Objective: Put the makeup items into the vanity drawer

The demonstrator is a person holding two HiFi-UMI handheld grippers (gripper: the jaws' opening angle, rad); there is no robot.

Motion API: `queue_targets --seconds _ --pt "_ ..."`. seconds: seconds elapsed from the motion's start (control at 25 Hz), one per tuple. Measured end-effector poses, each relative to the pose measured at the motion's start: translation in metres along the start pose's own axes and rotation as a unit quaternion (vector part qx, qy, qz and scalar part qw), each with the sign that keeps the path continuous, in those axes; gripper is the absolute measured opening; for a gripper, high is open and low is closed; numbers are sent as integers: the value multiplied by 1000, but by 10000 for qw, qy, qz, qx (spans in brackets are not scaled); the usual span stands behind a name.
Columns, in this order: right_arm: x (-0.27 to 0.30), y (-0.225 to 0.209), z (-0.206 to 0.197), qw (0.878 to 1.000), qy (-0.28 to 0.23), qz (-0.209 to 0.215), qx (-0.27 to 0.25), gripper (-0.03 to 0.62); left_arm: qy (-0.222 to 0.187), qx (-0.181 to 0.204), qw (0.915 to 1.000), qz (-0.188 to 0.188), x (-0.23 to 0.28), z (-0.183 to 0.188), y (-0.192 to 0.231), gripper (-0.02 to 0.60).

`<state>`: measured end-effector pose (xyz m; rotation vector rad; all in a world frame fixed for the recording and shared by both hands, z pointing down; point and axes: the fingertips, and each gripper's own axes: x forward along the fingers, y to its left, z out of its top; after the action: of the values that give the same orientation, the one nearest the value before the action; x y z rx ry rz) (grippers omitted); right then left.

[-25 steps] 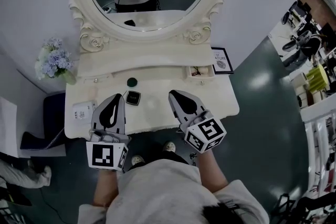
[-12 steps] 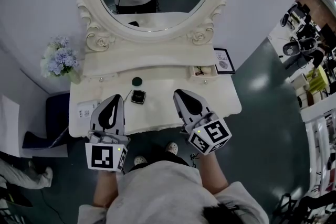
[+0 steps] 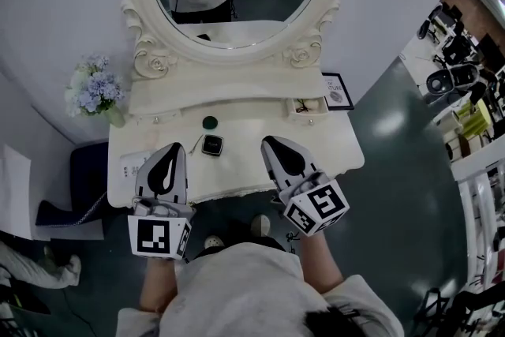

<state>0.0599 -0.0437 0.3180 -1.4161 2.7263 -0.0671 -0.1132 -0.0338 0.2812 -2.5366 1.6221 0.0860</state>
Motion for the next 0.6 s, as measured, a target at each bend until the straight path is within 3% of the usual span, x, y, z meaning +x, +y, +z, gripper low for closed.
queue_targets --seconds 0.6 --pt "-6 25 10 9995 -124 32 -287 28 -96 44 9999 -58 -17 6 5 14"
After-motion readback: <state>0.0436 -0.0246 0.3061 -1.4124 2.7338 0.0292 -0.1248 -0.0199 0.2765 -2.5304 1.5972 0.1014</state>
